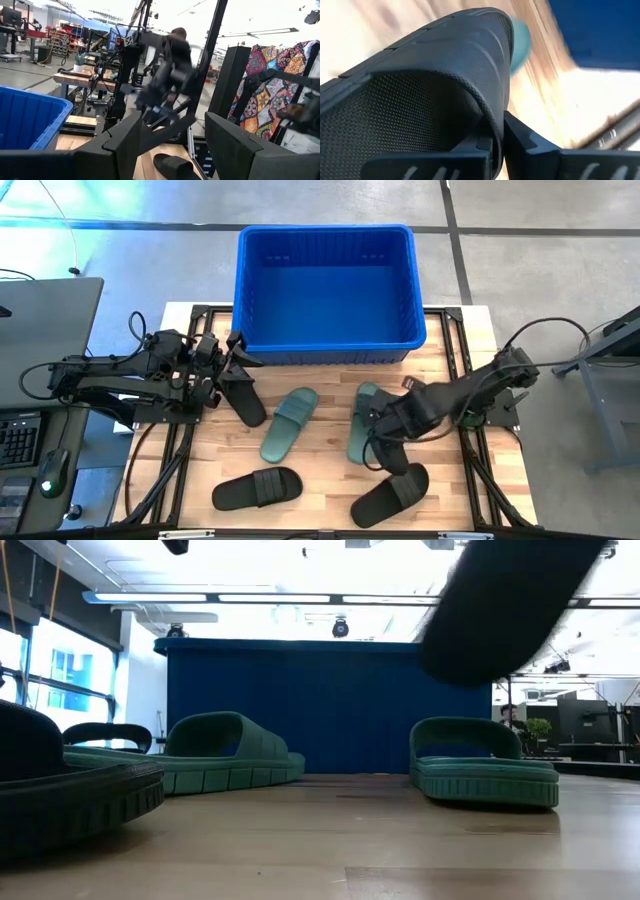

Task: Pick and place slides into bin
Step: Put the top right black slide into the bin

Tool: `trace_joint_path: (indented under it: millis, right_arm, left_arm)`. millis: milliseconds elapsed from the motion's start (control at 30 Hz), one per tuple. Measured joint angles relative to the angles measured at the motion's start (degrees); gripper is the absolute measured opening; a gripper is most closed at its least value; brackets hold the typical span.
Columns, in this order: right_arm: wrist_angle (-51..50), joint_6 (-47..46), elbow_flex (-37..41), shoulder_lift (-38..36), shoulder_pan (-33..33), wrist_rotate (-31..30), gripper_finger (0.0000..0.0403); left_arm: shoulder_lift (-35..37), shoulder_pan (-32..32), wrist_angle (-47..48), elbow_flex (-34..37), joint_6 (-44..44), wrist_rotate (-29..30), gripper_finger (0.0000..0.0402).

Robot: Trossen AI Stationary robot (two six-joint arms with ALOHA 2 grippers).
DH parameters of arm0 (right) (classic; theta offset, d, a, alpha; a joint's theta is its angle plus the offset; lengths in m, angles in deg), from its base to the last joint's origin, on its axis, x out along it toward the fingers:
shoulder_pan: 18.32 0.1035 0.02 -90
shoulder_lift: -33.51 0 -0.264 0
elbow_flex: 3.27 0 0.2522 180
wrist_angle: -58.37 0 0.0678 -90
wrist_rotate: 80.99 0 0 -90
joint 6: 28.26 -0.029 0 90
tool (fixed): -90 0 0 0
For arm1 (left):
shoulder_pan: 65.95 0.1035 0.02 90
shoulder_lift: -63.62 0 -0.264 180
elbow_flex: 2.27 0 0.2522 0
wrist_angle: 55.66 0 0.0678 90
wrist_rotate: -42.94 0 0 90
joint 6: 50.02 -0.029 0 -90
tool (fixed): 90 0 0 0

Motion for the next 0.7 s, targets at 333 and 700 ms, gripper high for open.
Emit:
trace_joint_path:
  millis: [333,700]
  right_arm:
    - [0.3,16.2,-21.8,0.0,-4.4,-19.8,0.0003]
    - [-0.4,38.1,-33.5,-0.1,-23.5,-43.4,0.0003]
  left_arm:
    - [0.0,0.0,0.9,0.0,0.0,0.0,0.02]
    - [0.0,0.0,1.2,0.0,0.0,0.0,0.02]
